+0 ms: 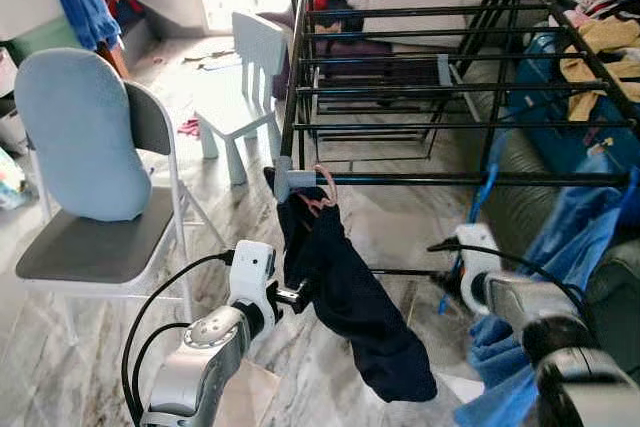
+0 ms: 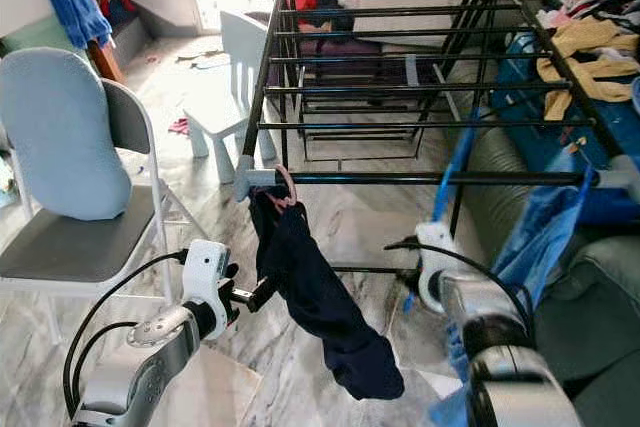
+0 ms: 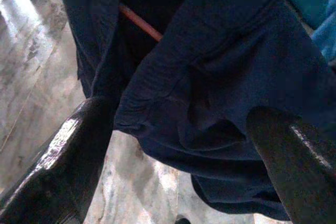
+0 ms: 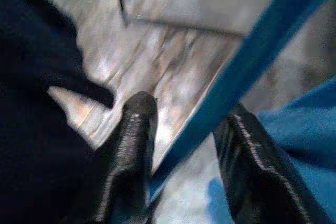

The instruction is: Hang hanger

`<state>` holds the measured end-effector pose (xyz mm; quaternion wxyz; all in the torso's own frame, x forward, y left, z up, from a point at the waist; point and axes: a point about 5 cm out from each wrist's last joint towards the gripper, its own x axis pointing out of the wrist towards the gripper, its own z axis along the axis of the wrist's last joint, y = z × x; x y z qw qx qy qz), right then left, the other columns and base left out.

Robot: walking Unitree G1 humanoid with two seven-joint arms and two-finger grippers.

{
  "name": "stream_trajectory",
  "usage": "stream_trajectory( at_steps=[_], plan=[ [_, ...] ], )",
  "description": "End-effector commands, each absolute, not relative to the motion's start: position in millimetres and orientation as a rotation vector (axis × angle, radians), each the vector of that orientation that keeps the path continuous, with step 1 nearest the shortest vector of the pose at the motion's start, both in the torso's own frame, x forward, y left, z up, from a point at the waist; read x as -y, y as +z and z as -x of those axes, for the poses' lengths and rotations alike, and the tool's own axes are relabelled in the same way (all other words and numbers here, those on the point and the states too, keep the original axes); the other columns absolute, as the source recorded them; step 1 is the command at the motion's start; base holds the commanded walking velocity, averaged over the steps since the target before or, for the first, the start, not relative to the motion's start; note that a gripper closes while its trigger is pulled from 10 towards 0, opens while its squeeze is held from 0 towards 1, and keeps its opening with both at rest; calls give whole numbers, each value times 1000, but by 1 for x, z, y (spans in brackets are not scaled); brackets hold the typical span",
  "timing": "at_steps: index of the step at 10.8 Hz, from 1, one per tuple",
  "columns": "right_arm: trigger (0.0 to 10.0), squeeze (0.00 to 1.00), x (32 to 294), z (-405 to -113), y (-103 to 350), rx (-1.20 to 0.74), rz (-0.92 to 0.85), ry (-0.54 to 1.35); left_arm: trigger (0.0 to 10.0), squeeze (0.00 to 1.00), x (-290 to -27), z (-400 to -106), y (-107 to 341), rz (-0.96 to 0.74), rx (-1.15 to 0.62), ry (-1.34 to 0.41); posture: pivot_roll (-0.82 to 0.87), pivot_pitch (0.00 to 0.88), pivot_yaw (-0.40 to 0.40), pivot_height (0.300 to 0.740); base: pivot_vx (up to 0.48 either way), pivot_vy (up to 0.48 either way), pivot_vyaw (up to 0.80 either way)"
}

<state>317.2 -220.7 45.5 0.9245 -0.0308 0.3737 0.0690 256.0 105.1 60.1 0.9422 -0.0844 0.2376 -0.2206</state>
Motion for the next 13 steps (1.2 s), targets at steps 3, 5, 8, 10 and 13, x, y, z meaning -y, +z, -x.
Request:
stream_trajectory(
  at_steps=[3, 5, 8, 10, 13],
  plan=[
    [10000, 1000, 220, -310, 68, -553, 171, 101, 10000, 0, -111, -258, 62, 157, -466, -414, -149, 0, 34, 740, 0, 0, 0],
    [10000, 1000, 212, -290, 68, -499, 191, 66, 10000, 0, -111, -259, 61, 154, -471, -416, -159, 0, 37, 740, 0, 0, 0],
    [10000, 1000, 206, -270, 72, -423, 210, -3, 10000, 0, -111, -259, 60, 147, -474, -421, -163, 0, 44, 740, 0, 0, 0],
    [10000, 1000, 206, -264, 73, -419, 235, -43, 10000, 0, -111, -260, 59, 141, -480, -433, -163, 0, 46, 740, 0, 0, 0],
    [10000, 1000, 206, -263, 75, -402, 242, -70, 10000, 0, -109, -259, 59, 138, -483, -443, -162, 0, 46, 740, 0, 0, 0]
  ],
)
